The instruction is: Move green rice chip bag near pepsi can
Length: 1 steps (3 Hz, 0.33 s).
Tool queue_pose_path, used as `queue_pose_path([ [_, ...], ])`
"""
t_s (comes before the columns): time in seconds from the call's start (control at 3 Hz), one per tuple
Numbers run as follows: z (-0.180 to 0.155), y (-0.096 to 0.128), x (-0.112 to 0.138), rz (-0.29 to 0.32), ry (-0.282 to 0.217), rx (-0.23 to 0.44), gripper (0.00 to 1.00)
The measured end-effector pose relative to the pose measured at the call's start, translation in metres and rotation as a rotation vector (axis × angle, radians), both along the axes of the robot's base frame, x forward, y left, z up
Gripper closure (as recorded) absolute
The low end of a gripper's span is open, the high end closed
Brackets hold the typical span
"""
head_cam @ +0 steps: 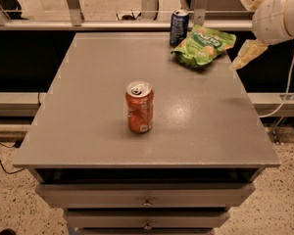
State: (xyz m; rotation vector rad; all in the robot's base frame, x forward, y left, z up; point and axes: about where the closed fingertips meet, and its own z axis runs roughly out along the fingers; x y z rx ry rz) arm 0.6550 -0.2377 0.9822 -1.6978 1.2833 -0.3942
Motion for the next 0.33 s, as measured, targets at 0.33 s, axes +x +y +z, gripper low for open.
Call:
queue_pose_path([
  [0.33,0.0015,0.0018,-0.0027,0.008,0.008,0.011,0.0],
])
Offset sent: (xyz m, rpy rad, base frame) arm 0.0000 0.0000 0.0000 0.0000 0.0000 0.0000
